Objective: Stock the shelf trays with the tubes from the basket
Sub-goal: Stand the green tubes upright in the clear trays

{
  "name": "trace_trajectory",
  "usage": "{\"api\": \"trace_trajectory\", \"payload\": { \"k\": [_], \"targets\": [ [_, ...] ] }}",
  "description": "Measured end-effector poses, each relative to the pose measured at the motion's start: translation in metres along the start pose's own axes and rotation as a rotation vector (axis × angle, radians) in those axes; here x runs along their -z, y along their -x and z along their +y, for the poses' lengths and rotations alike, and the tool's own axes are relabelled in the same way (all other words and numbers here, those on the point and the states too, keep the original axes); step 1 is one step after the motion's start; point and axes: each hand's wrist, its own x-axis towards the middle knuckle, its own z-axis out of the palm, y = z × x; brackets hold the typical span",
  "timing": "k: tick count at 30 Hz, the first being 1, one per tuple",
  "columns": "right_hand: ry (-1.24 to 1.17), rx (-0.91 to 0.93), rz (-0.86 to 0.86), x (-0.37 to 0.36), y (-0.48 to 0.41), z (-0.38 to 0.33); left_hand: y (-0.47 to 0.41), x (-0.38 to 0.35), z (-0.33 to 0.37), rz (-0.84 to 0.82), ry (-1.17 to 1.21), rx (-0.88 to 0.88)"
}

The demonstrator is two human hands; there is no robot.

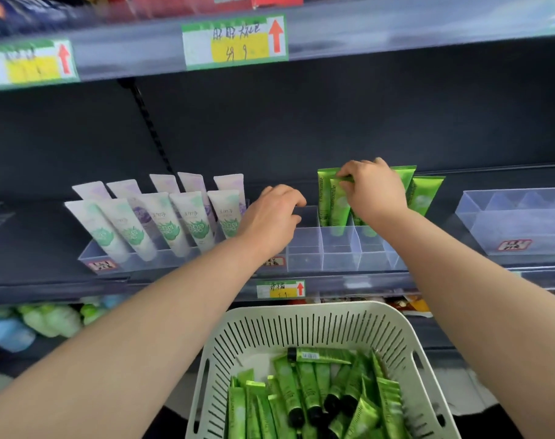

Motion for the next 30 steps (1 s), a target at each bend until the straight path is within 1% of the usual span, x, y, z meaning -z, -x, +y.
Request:
{"api": "trace_trajectory", "payload": {
  "k": [7,11,14,21,23,25,30],
  "targets": [
    [-0.002,0.04,0.055,0.002,0.002,-0.001,0.007,-0.005,0.008,-0.006,0.048,0.029],
    [0.014,0.054,0.14,0.008,0.018,0.001,0.015,-0.006,0.014,-0.001,0.061,0.019],
    [0.002,0.056,0.189,0.009,0.043,0.001,0.024,-0.009,0.019,-0.007,0.072,0.009],
    [-0.055,0.065,0.138,-0.02,0.138,0.007,0.076,-0.037,0.03,-0.037,0.191,0.0],
    [-0.04,0.053,0.068,-0.036,0.168,0.013,0.093,-0.051,0.031,-0.056,0.233,0.021],
    [0.01,0.021,-0.068,-0.054,0.195,0.02,0.11,-0.066,0.032,-0.096,0.256,0.052],
    [0.127,-0.046,-0.589,-0.086,0.242,0.032,0.16,-0.113,0.028,-0.258,0.259,0.182]
  ]
}}
